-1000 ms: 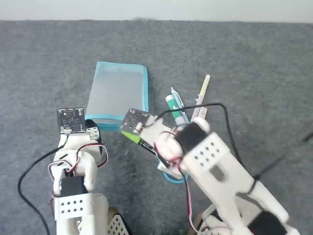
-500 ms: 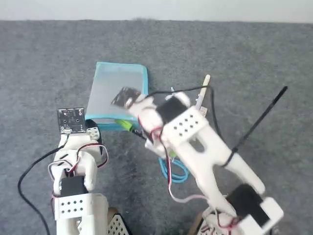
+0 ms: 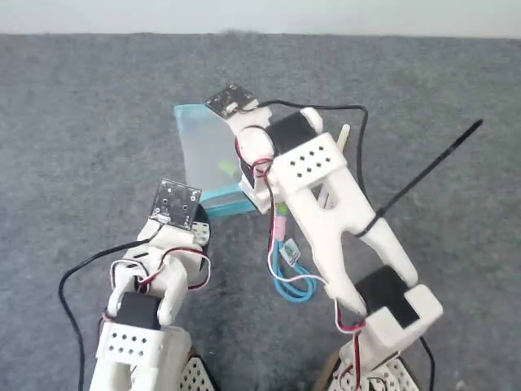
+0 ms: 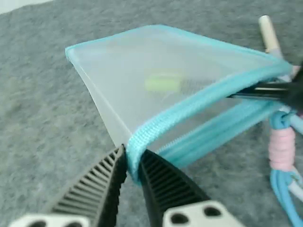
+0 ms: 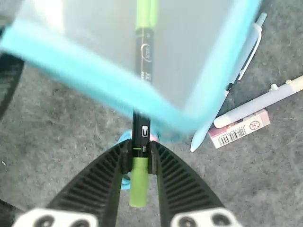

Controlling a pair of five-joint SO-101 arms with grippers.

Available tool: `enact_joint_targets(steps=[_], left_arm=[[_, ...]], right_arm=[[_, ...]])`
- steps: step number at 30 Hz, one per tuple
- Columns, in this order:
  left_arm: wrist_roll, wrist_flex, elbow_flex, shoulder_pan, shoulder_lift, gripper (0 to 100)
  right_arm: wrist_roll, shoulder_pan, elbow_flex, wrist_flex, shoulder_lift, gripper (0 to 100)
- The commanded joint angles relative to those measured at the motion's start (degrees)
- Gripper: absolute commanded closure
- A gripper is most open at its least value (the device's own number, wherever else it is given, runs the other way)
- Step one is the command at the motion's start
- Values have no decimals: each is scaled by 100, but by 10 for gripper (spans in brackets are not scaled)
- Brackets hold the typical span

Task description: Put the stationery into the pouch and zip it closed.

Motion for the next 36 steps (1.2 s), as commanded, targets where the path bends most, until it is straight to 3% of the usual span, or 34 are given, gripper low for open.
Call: enact_joint_targets(steps=[1, 4, 10, 12, 18, 27, 36], left_arm=[[-35, 220, -462, 264, -79, 988], [-26, 220, -462, 255, -105, 988], [-26, 404, -207, 246, -905, 988], [-26, 527, -101, 246, -1266, 988], [-53, 905, 66, 237, -2101, 988], [-26, 914, 127, -589, -2233, 988], [-53, 800, 259, -1116, -2233, 988]], right_arm=[[-105, 92, -413, -233, 31, 990], [-132, 66, -413, -303, 119, 972], [-18, 57, -413, -163, -189, 717], [70, 48, -413, -101, -418, 679], [53, 453, -413, 22, -1086, 677], [-422, 2422, 862, -585, -629, 677], [-712, 2290, 2716, -2290, -189, 679]])
